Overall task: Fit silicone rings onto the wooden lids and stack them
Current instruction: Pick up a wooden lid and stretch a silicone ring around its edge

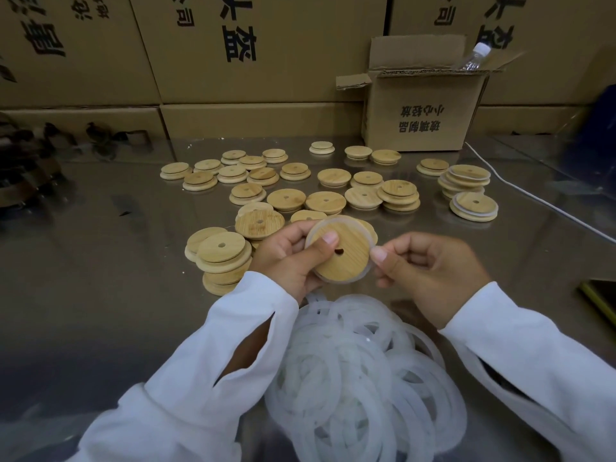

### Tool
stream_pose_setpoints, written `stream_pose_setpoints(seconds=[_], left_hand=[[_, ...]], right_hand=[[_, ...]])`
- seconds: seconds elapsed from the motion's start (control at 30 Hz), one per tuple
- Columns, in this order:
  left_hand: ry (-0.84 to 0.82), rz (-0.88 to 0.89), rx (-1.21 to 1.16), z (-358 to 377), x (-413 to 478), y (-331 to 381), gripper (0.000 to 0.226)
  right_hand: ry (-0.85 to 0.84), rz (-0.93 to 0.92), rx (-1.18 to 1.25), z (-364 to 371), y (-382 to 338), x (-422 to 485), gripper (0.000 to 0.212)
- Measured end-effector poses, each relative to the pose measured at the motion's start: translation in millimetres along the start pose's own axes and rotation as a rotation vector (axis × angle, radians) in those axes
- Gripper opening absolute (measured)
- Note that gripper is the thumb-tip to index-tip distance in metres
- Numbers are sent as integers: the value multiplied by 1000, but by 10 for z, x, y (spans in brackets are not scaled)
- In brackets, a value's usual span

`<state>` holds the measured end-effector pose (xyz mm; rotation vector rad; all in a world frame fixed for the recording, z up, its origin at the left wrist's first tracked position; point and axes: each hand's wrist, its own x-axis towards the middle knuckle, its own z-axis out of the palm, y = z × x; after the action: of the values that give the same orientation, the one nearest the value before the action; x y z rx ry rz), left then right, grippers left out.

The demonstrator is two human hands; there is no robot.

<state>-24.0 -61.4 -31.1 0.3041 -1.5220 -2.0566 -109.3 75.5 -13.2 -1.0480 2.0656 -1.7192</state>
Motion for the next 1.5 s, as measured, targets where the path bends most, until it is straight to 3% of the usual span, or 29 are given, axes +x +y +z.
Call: stream_pose_setpoints(seconds=[0.3,0.4,0.5,0.63,1.0,1.23,1.5], left_hand=[[28,24,48,-17,8,-48,33],[34,25,59,-14,17,-59,27],[44,2,42,4,14,-57,29],[56,-61,38,25,4,-53,14],[51,-121,24,48,-33,-69,14],[104,-52,-77,48,13,-54,10],[64,46,-46,31,-6,-34,31]], right_hand=[[-79,178,162,2,46,31,17],[-40,163,140,-1,58,43,7],[-73,162,131,4,57,48,15],[-156,235,222,8,40,40,37],[-123,309,273,0,29,47,46],[62,184,151,20,67,38,5],[73,73,166,22,60,38,13]])
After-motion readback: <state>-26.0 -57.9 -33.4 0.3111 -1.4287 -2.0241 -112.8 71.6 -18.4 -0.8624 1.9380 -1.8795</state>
